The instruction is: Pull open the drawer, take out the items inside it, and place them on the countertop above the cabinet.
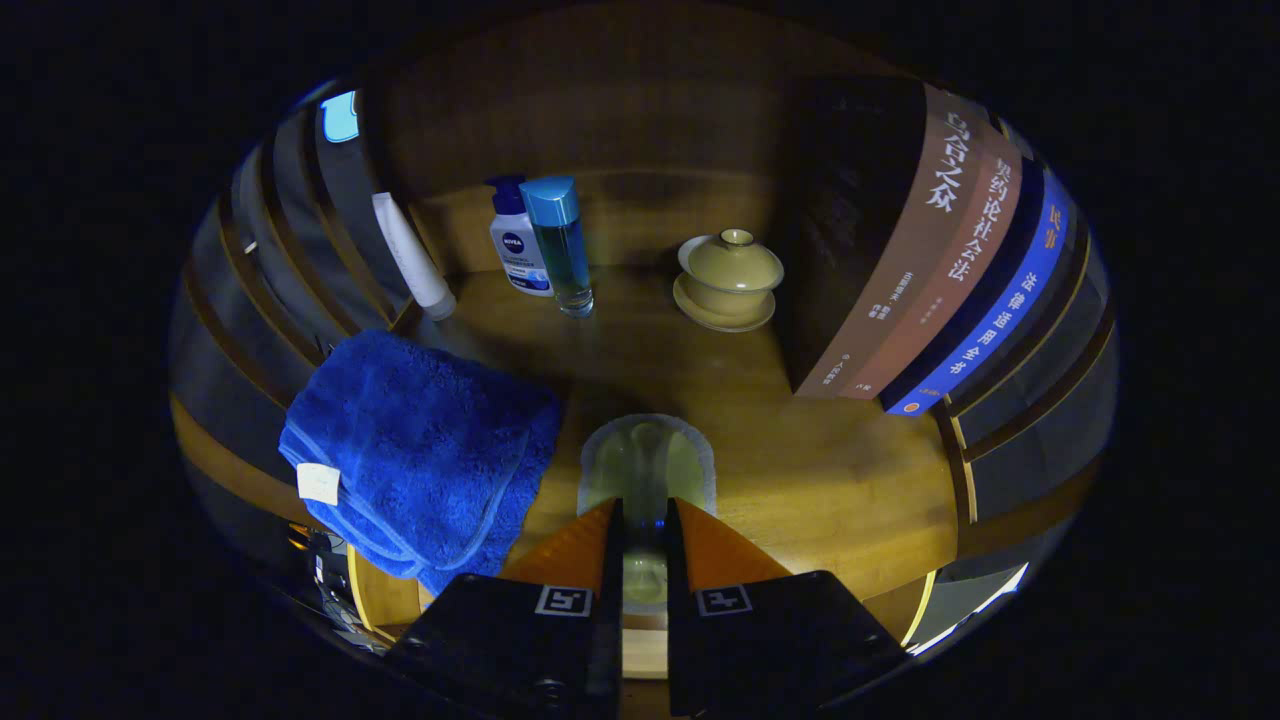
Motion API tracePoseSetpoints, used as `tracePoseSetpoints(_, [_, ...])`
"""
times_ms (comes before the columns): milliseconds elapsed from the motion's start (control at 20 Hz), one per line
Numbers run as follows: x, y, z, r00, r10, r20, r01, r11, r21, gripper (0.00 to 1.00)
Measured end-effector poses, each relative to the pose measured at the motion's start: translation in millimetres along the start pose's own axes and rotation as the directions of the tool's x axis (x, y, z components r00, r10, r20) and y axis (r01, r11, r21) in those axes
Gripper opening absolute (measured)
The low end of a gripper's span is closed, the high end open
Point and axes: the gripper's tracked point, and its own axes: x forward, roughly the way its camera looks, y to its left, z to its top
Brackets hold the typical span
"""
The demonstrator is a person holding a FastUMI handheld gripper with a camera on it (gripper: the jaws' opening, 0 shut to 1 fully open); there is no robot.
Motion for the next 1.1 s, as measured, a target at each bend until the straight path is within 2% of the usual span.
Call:
tracePoseSetpoints(250, [8.6, -6.4, 3.5, 1.0, -0.009, -0.007, 0.009, 1.0, 0.011, 0.26])
tracePoseSetpoints(500, [-1.3, -12.4, 1.8, 0.999, -0.015, 0.033, 0.014, 1.0, 0.026, 0.99])
tracePoseSetpoints(600, [-8.9, -13.3, -1.7, 0.999, -0.011, 0.052, 0.008, 0.999, 0.05, 0.99])
tracePoseSetpoints(700, [-20.6, -6.4, -5.5, 0.995, 0.031, 0.093, -0.038, 0.997, 0.065, 0.99])
tracePoseSetpoints(850, [-42.3, -3.8, -19.7, 0.985, 0.06, 0.164, -0.062, 0.998, 0.007, 0.99])
tracePoseSetpoints(1100, [-95.7, 9.3, -44.8, 0.933, 0.117, 0.34, -0.133, 0.991, 0.022, 0.99])
